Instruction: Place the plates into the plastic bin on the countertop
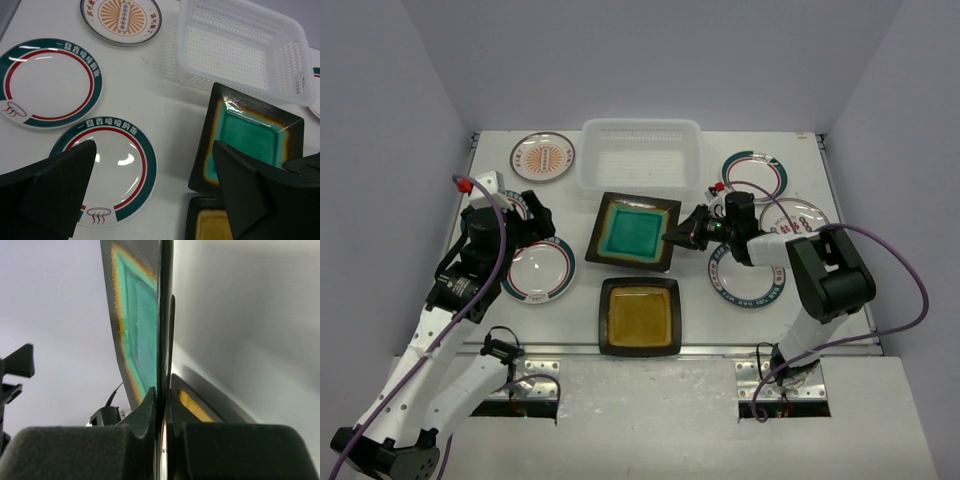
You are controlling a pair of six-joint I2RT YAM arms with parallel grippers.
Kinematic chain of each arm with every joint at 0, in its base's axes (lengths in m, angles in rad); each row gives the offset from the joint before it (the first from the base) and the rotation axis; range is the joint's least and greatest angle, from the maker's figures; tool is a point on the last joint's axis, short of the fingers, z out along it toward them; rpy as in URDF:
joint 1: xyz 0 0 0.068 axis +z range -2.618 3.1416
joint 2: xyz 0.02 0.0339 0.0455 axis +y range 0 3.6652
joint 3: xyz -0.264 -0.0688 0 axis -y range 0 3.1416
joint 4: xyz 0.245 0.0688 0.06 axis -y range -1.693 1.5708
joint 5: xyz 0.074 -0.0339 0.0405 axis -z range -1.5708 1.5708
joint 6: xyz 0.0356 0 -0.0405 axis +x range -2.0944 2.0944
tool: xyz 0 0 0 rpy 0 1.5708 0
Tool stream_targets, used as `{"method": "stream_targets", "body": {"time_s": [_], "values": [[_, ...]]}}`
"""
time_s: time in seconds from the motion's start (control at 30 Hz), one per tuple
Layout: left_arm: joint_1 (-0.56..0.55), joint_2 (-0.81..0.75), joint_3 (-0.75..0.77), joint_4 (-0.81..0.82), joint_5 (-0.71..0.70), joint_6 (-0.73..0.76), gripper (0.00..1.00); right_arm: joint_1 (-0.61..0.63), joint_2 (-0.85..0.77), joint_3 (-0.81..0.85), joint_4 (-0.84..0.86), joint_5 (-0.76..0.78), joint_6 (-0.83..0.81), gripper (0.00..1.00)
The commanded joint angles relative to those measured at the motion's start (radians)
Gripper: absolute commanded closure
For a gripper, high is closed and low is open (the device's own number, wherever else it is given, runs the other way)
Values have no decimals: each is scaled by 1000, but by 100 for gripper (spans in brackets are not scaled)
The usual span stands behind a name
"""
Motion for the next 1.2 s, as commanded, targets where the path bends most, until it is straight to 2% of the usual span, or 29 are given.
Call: {"method": "stream_targets", "body": {"time_s": [0.0, 0.17, 0.27, 0.47, 0.6, 0.67, 0.8, 0.9, 1.17], "values": [[-1, -17, 0, 39, -4, 1, 0, 32, -150, 64, 137, -169, 58, 100], [3, -31, 4, 35, -29, -4, 0, 40, -213, 145, 29, -189, 52, 100], [8, -49, 4, 32, -55, -12, 0, 36, -204, 263, -71, -168, 24, 100], [8, -74, 7, 19, -116, -25, 0, -17, -23, 550, -243, -165, -14, 100], [10, -77, 5, 20, -130, -22, 0, -70, 154, 942, -483, -134, -162, 100], [10, -68, 5, 21, -131, -19, 0, -91, 259, 1134, -676, -111, -237, 100], [10, -62, 5, 16, -133, -16, 0, -143, 511, 1498, -785, -83, -313, 100], [10, -61, 3, 23, -122, -12, 0, -171, 645, 1670, -808, -46, -357, 100], [11, -32, 3, 26, -84, -9, 0, -190, 723, 1734, -751, 31, -525, 100]]}}
